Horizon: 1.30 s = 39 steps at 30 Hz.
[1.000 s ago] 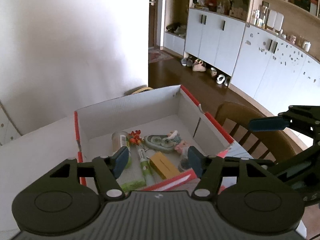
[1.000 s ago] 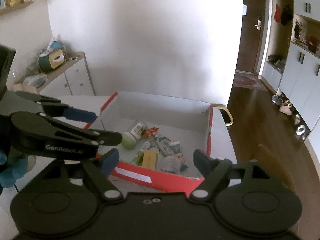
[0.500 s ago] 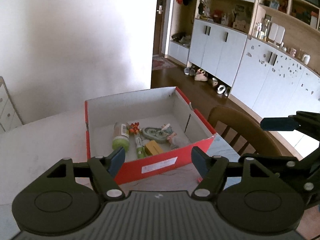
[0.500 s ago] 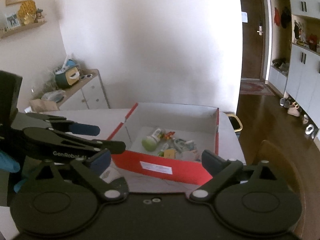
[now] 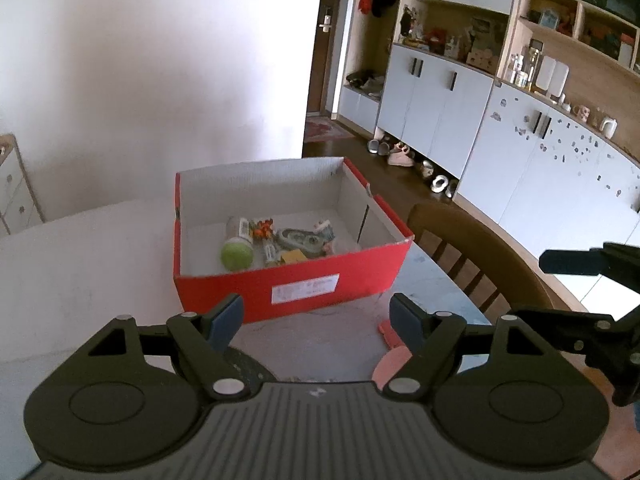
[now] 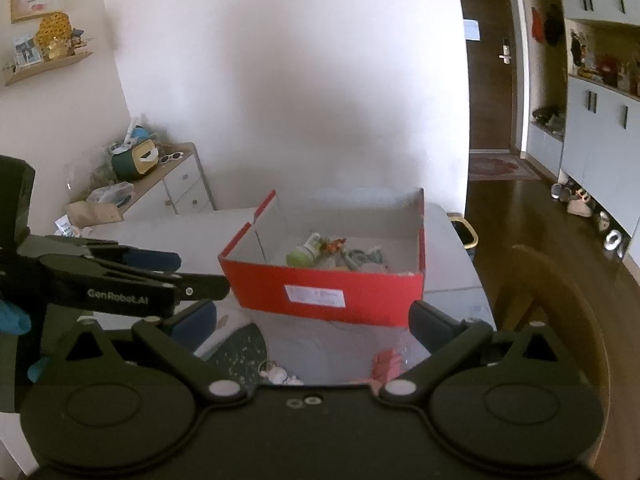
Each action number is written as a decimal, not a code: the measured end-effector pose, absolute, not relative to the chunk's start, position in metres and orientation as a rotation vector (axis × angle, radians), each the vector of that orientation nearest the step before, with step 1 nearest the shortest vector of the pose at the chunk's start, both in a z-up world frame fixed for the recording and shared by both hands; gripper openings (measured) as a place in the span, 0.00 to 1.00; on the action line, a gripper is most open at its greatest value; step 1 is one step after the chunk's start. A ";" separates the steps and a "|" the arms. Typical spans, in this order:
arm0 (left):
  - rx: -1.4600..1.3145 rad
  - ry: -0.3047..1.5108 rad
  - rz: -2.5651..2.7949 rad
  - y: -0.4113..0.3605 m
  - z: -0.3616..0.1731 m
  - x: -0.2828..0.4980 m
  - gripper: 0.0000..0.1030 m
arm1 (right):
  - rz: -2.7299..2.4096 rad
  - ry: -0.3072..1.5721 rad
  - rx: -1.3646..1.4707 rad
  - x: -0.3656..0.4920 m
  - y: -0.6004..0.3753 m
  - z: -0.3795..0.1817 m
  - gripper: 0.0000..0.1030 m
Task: Organize rigid objects
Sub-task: 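Withdraw both tools from the box toward the remaining table items, then lower the left tool onto the white astronaut keychain while the right tool lowers onto the light blue object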
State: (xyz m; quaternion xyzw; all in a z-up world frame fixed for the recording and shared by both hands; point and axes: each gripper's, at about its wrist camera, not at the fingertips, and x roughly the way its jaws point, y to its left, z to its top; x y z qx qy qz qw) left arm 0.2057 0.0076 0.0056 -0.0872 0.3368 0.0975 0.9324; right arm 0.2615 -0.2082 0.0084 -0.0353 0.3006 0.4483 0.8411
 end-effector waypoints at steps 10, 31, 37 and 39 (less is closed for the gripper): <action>-0.212 0.691 0.188 0.000 -0.017 0.191 0.83 | 0.920 0.655 -0.105 0.242 -0.227 -0.018 0.99; -0.170 0.779 0.193 -0.001 -0.098 0.198 0.97 | 0.860 0.813 -0.184 0.238 -0.215 -0.092 0.86; -0.154 0.789 0.175 -0.004 -0.124 0.204 0.97 | 0.848 0.851 -0.208 0.244 -0.207 -0.111 0.81; -0.142 0.791 0.172 -0.005 -0.131 0.205 0.97 | 0.843 0.864 -0.215 0.247 -0.205 -0.116 0.78</action>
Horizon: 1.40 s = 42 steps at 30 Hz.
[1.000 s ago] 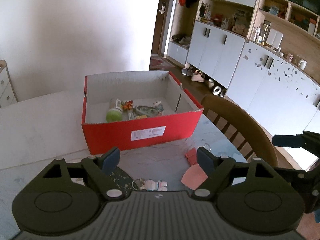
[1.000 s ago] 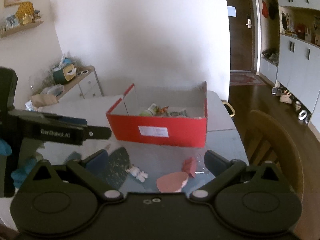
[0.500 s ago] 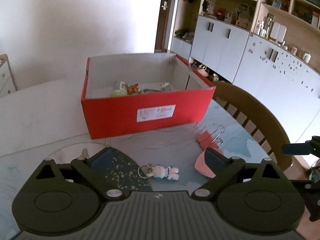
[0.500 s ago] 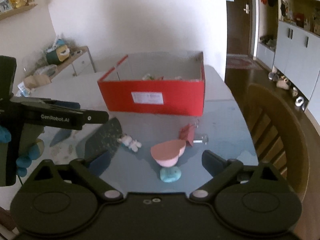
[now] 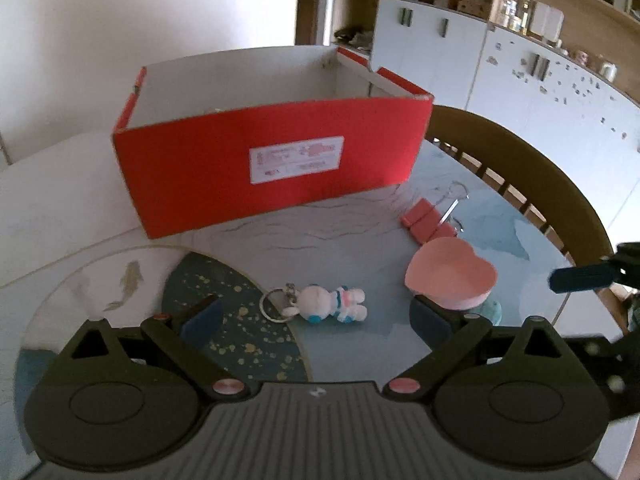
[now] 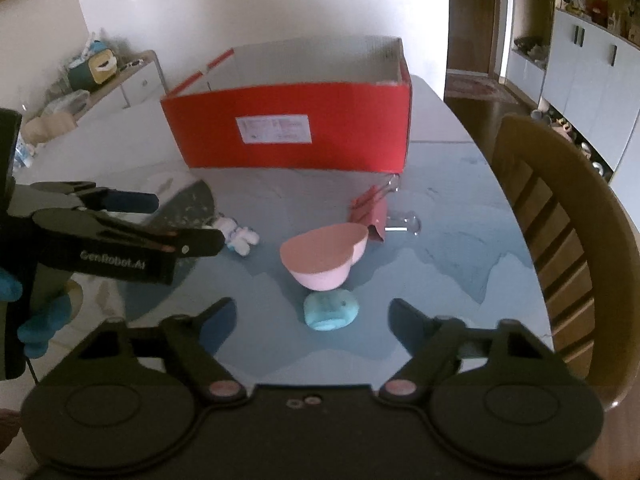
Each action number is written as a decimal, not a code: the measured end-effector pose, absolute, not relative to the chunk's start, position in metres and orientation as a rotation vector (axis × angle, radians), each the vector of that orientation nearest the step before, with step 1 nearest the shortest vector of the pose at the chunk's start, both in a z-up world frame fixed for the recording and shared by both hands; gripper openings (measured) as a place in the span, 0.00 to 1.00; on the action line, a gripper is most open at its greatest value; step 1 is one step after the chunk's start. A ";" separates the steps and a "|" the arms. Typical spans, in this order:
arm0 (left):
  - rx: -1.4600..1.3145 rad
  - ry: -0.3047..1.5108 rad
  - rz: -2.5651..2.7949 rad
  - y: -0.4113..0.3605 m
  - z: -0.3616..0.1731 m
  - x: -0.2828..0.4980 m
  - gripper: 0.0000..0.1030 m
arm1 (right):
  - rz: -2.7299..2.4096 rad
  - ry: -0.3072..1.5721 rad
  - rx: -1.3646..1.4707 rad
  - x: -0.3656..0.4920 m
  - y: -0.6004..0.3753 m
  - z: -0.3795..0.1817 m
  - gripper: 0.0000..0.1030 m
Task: Organize rigid objects
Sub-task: 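Lower the left tool onto the white astronaut keychain while the right tool lowers onto the light blue object, then close the left tool on the astronaut keychain while the right tool grasps the light blue object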
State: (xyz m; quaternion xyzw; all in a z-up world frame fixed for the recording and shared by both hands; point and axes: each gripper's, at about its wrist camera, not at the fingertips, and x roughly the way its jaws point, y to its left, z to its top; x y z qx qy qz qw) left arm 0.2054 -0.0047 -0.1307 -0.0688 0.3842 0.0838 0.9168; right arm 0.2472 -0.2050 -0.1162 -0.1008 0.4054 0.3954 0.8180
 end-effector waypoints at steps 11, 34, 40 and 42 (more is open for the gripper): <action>-0.073 0.782 0.134 -0.015 -0.154 0.215 0.97 | 0.837 0.905 -0.247 0.258 -0.194 -0.140 0.72; -0.003 0.807 0.128 -0.019 -0.172 0.238 0.61 | 0.817 0.914 -0.275 0.269 -0.183 -0.151 0.37; -0.011 0.817 0.124 -0.020 -0.170 0.239 0.57 | 0.813 0.918 -0.275 0.267 -0.185 -0.151 0.37; -0.006 0.820 0.124 -0.021 -0.169 0.239 0.56 | 0.811 0.921 -0.273 0.265 -0.187 -0.150 0.36</action>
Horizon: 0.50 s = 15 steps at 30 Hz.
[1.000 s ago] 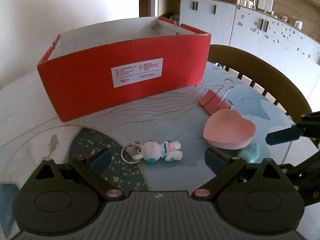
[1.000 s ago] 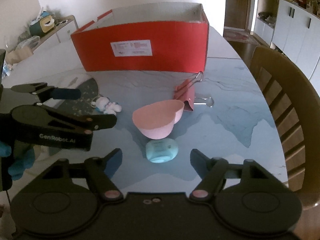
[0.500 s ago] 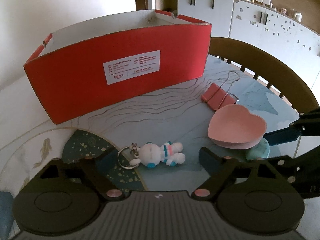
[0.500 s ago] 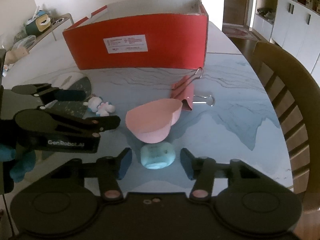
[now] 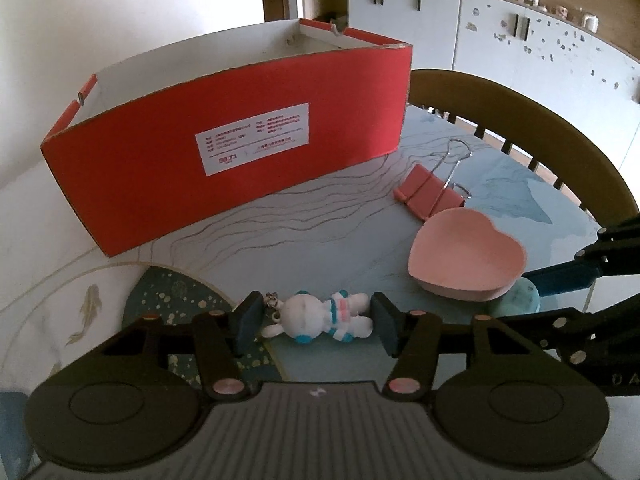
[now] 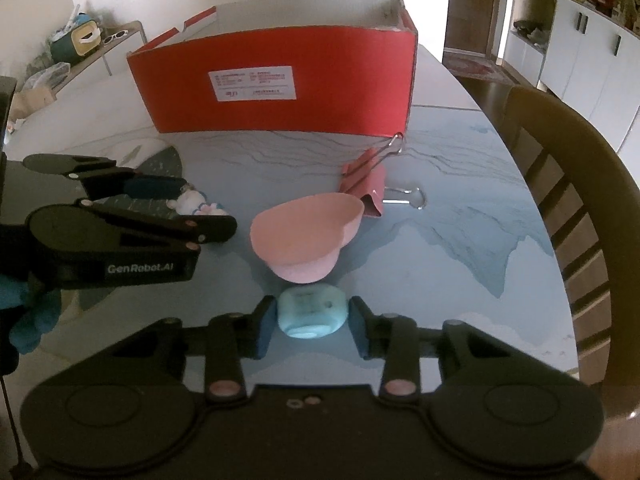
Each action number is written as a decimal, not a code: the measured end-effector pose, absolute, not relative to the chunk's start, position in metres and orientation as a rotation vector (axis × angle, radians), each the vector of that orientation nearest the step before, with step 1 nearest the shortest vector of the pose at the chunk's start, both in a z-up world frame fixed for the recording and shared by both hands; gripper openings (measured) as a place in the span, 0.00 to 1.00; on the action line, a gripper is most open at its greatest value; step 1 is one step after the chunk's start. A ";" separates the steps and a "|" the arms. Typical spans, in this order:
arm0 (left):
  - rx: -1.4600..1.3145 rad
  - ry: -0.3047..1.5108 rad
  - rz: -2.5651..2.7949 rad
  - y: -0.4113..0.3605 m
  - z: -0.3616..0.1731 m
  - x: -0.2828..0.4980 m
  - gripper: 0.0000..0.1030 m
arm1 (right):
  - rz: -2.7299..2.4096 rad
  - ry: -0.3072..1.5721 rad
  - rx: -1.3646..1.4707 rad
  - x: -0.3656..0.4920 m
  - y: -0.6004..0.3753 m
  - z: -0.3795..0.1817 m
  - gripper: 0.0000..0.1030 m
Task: Organize rigid objects
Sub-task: 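Close the left tool on the astronaut keychain while the right tool grasps the light blue object, then lift and carry the astronaut keychain and light blue object over the red box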
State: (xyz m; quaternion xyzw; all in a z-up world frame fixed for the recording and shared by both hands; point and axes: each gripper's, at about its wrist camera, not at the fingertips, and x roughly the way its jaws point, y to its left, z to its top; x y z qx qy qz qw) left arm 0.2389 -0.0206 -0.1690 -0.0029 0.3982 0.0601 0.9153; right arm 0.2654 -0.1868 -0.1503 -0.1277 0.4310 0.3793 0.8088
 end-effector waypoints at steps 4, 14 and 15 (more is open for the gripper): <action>-0.011 0.826 0.122 -0.021 -0.168 0.235 0.56 | 0.805 0.938 -0.239 0.262 -0.195 -0.149 0.36; -0.055 0.830 0.130 -0.021 -0.153 0.217 0.56 | 0.811 0.944 -0.186 0.247 -0.217 -0.139 0.37; -0.061 0.830 0.131 -0.021 -0.151 0.215 0.56 | 0.813 0.940 -0.184 0.246 -0.219 -0.136 0.37</action>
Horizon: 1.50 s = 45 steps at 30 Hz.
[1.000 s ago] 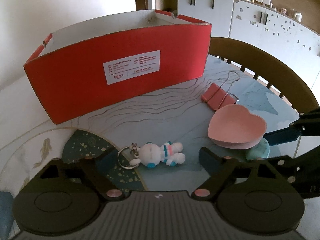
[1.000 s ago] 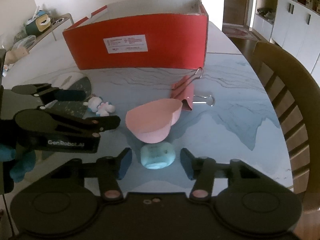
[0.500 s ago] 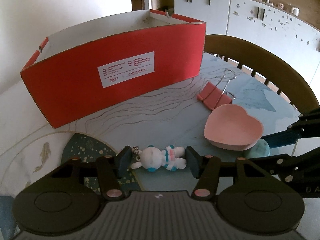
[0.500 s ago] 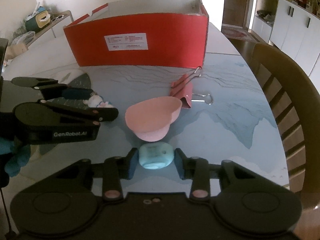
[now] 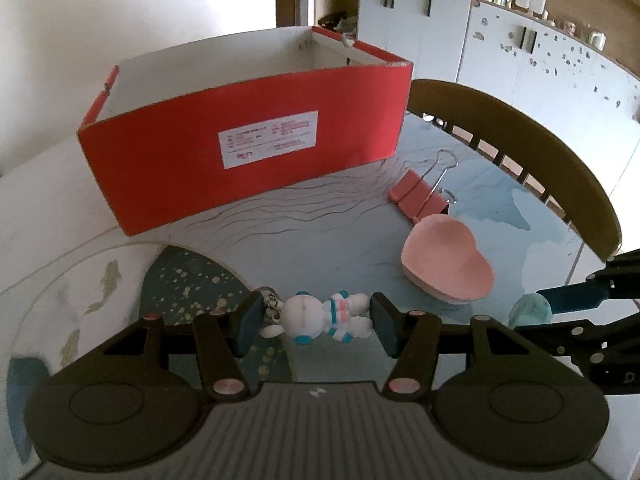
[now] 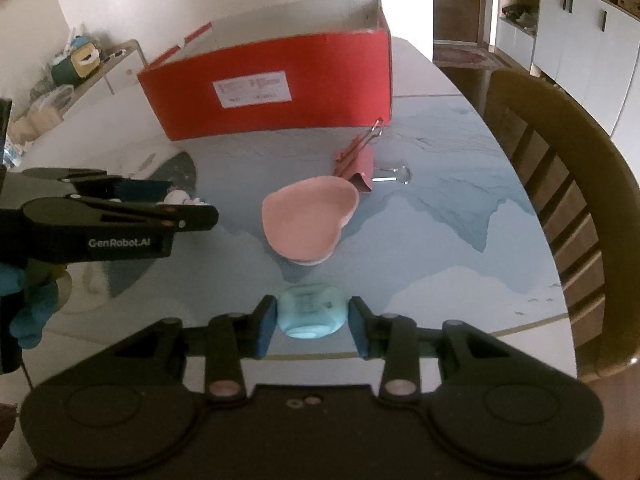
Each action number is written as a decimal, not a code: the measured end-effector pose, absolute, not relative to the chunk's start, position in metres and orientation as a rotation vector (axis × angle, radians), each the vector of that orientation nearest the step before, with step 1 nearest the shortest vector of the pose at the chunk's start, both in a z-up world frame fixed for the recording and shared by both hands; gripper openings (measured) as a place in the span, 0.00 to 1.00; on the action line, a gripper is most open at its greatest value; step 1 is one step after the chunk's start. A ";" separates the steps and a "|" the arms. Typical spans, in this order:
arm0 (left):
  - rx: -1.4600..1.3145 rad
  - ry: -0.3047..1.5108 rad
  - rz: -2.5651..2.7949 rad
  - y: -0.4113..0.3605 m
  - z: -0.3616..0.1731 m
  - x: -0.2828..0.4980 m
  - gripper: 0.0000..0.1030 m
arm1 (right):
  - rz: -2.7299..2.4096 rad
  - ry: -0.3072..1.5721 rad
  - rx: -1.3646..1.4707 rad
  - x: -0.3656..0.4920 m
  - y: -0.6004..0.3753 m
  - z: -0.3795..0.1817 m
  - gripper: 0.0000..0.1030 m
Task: Organize rigid objects
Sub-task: 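Lift and carry the astronaut keychain and light blue object over the red box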
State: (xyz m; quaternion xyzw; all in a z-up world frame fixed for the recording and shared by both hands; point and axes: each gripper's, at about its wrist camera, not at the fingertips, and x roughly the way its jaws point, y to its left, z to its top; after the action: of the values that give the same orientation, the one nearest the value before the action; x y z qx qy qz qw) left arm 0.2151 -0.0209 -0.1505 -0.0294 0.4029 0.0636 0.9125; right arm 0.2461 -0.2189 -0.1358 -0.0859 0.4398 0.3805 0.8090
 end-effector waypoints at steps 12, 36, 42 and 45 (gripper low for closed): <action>-0.116 0.813 0.119 -0.024 -0.104 0.206 0.56 | 0.879 0.847 -0.180 0.241 -0.226 -0.079 0.37; -0.086 0.772 0.103 0.004 -0.004 0.237 0.56 | 0.963 0.686 -0.240 0.286 -0.188 0.006 0.37; -0.046 0.743 0.101 0.020 0.015 0.255 0.56 | 0.960 0.654 -0.258 0.303 -0.169 0.018 0.37; -0.034 0.736 0.106 0.029 0.022 0.264 0.56 | 0.957 0.643 -0.274 0.311 -0.156 0.021 0.37</action>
State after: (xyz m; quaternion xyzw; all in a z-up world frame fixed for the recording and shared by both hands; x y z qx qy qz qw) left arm 0.2644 0.0293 0.0217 -0.0166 0.3594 0.0516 0.9316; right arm 0.3114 -0.1564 0.0211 -0.1291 0.3031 0.4510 0.8295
